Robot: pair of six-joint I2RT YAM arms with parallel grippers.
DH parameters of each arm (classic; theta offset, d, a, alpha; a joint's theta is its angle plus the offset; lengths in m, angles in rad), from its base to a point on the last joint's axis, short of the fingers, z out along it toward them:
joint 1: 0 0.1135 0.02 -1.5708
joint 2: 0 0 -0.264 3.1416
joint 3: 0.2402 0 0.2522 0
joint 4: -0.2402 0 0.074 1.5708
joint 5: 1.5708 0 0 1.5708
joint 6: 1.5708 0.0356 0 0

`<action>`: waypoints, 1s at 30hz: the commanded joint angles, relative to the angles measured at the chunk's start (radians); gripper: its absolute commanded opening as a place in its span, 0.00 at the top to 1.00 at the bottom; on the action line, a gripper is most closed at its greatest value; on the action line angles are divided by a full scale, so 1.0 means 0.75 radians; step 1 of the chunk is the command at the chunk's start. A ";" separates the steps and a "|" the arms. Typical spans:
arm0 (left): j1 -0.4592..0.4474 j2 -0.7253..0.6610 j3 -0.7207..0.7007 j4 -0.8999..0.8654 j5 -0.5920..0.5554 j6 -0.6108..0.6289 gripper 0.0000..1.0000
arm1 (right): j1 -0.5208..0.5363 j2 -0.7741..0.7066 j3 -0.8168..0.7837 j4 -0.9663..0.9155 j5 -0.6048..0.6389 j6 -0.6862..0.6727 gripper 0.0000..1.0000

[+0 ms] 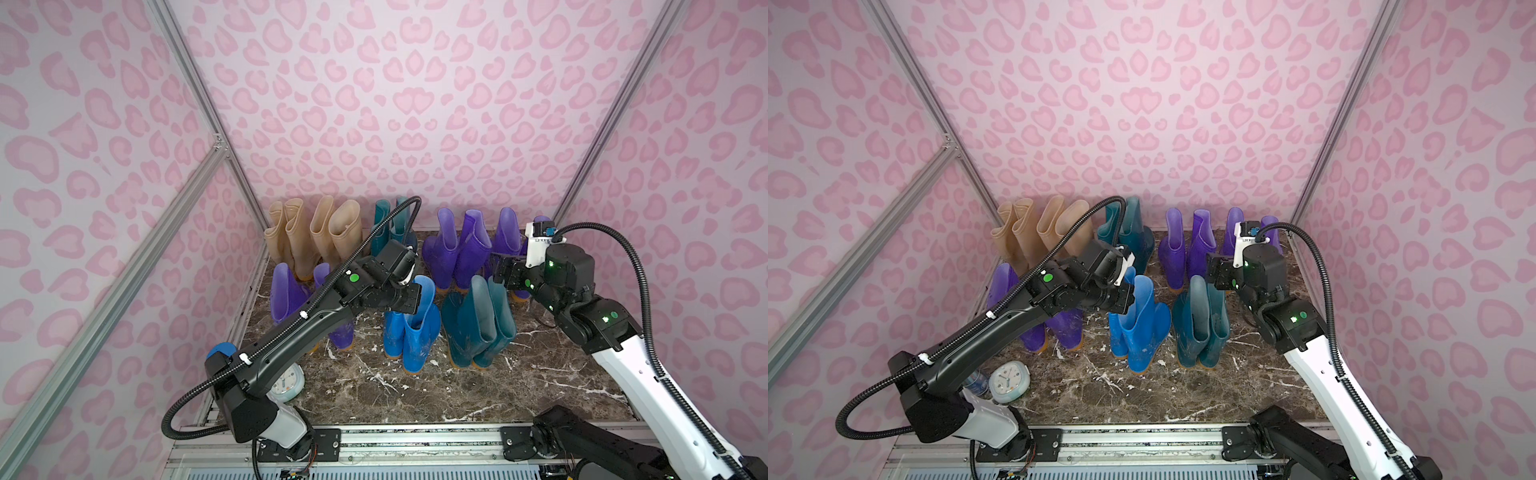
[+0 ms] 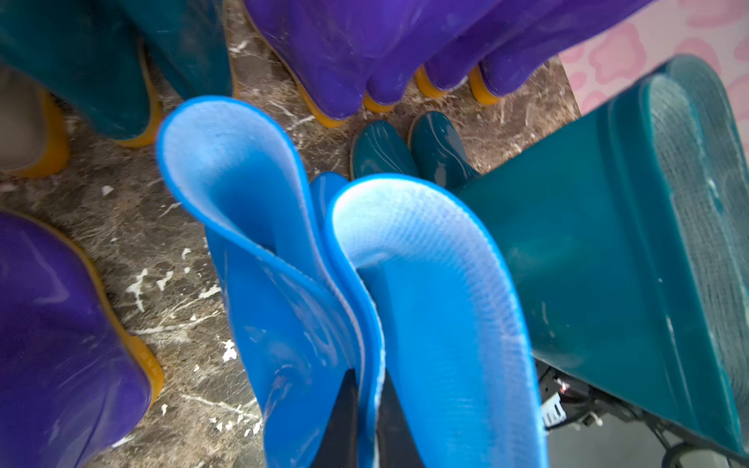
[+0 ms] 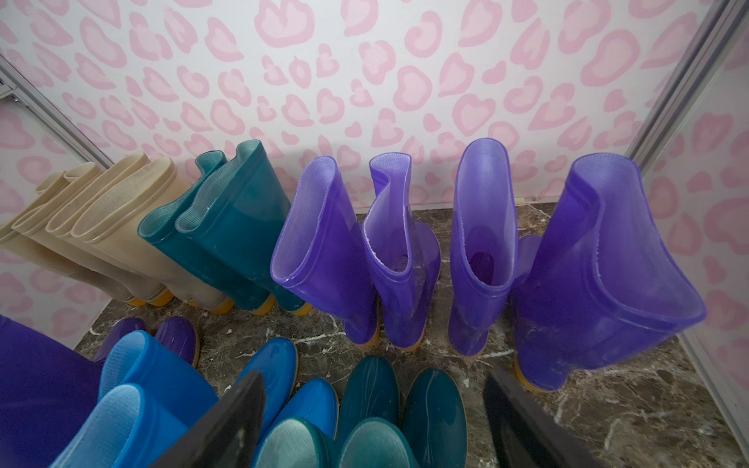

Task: Match and arrange rain boots in pairs
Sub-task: Adjust a pair of rain boots at the center of the board.

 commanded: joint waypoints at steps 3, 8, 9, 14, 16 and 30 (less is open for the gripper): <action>-0.007 -0.090 -0.006 0.107 -0.212 -0.186 0.98 | -0.004 -0.009 -0.003 0.049 -0.015 -0.014 0.14; -0.049 -0.087 -0.059 0.198 -0.245 -0.274 0.98 | -0.005 -0.003 -0.003 0.047 -0.031 -0.014 0.14; -0.056 -0.076 -0.068 0.211 -0.228 -0.284 0.98 | -0.004 -0.003 -0.005 0.043 -0.030 -0.012 0.14; -0.078 -0.033 -0.126 0.316 -0.168 -0.321 0.98 | -0.005 -0.029 -0.022 0.038 -0.027 -0.008 0.14; -0.084 -0.026 -0.117 0.334 -0.172 -0.333 0.98 | -0.004 -0.032 -0.029 0.038 -0.031 -0.004 0.14; -0.100 0.023 -0.116 0.375 -0.080 -0.333 0.74 | -0.017 -0.061 -0.059 0.038 -0.031 -0.012 0.13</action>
